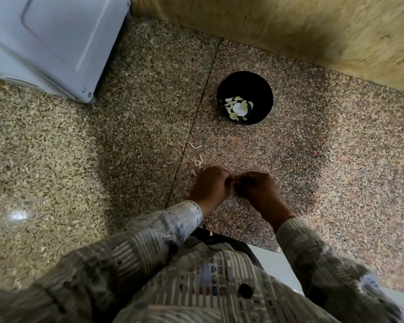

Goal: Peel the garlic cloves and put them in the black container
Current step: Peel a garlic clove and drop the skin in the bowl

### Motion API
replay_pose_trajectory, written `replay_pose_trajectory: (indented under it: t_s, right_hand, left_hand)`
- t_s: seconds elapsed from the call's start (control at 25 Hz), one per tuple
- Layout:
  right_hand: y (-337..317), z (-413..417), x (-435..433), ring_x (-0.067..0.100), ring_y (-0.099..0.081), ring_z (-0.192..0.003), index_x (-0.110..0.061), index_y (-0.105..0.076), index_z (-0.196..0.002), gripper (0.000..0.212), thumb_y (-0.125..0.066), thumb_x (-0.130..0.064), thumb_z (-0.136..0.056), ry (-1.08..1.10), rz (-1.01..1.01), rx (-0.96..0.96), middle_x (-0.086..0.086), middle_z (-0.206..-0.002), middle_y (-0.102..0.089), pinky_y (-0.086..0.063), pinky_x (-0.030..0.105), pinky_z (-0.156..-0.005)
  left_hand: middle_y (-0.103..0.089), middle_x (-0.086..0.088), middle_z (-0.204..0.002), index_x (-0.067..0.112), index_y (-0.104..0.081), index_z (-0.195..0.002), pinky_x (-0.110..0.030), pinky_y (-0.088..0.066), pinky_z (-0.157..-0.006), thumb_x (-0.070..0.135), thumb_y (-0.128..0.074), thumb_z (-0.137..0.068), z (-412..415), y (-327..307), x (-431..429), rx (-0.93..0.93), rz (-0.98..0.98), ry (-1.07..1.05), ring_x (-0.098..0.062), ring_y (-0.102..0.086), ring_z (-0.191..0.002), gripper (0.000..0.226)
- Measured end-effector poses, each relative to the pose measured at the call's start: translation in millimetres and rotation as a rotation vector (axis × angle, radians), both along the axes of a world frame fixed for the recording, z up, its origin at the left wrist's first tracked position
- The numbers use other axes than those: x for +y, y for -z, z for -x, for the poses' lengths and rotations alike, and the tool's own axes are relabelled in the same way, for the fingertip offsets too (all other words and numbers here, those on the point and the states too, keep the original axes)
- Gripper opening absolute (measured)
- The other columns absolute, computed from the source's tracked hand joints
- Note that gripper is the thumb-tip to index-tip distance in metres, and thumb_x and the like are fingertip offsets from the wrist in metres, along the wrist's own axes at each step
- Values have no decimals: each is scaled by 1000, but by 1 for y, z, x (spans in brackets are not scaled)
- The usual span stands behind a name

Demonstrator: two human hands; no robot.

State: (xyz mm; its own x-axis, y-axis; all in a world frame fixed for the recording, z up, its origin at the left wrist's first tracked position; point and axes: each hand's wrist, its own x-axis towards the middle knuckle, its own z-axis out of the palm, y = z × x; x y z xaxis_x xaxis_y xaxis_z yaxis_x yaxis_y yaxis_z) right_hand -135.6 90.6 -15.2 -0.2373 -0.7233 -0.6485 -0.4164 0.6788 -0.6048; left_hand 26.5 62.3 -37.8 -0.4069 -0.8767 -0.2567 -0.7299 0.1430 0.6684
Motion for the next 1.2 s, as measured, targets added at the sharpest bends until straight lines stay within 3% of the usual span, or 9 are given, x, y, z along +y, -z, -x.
replay_pose_trajectory:
  t_s: [0.12, 0.2, 0.28, 0.44, 0.64, 0.84, 0.92, 1.0, 1.2]
  right_hand:
    - [6, 1, -5, -7, -67, -59, -29, -80, -79, 10, -80, -33, -88, -124, 55, 207, -19, -65, -71, -52, 16, -52]
    - [10, 3, -16, -4, -68, -57, -28, -79, -74, 12, -88, -34, -80, -9, 2, 172, -16, -63, -72, -55, 16, -53]
    - [11, 7, -26, 5, -72, -65, -29, -80, -76, 14, -91, -38, -75, 36, -53, 199, -14, -68, -74, -60, 24, -65]
    - [12, 11, -25, 4, -68, -73, -31, -77, -76, 19, -85, -48, -80, -198, -87, 298, -18, -72, -71, -46, 20, -59]
    - [16, 10, -20, 9, -71, -74, -28, -77, -78, 20, -85, -47, -77, -7, -55, 254, -13, -73, -74, -59, 29, -71]
    - [13, 12, -15, 14, -71, -75, -27, -76, -85, 24, -75, -50, -86, -55, 1, 231, -10, -74, -74, -57, 29, -68]
    - [11, 18, -12, 17, -71, -73, -24, -77, -89, 21, -69, -44, -94, -92, 30, 210, -7, -76, -74, -57, 31, -66]
    - [10, 20, -11, 16, -72, -76, -26, -80, -96, 12, -71, -34, -95, -122, 62, 177, -5, -84, -77, -61, 37, -73]
    - [7, -14, -25, 16, -73, -81, -25, -81, -93, 6, -81, -28, -88, -173, 75, -72, -6, -83, -77, -63, 41, -80]
  left_hand:
    - [-66, -6, -85, 9, -74, -85, -36, -54, -72, 14, -65, -86, -2, 6, 1, -12, 43, 92, -25, -64, -80, 11]
    - [-68, -6, -86, 10, -76, -85, -33, -52, -75, 9, -66, -84, -5, 11, -3, 5, 48, 79, -25, -65, -82, 11]
    - [-70, -7, -85, 10, -77, -82, -30, -49, -78, 4, -69, -81, -3, 12, -5, 20, 40, 48, -26, -67, -83, 11]
    - [-71, -7, -86, 11, -77, -80, -32, -52, -78, 4, -70, -79, 2, 11, -5, 4, 19, 44, -27, -68, -83, 10]
    - [-74, -5, -87, 14, -80, -85, -30, -55, -79, 10, -74, -81, -1, 11, -11, 41, 1, 34, -22, -70, -82, 8]
    - [-77, -3, -88, 15, -81, -89, -21, -50, -76, 16, -80, -82, -4, 6, -15, 60, -47, 29, -16, -70, -81, 7]
    - [-77, 2, -86, 17, -80, -90, -20, -52, -76, 21, -81, -83, -6, 3, -16, 79, -143, -57, -11, -71, -81, 8]
    - [-77, 7, -86, 19, -80, -92, -18, -54, -76, 22, -82, -83, -11, 3, -16, 108, -244, -201, -5, -72, -82, 10]
    - [-75, 8, -69, 21, -79, -78, -24, -59, -60, 16, -88, -75, -32, -12, -12, 242, -379, -419, -7, -73, -64, 11]
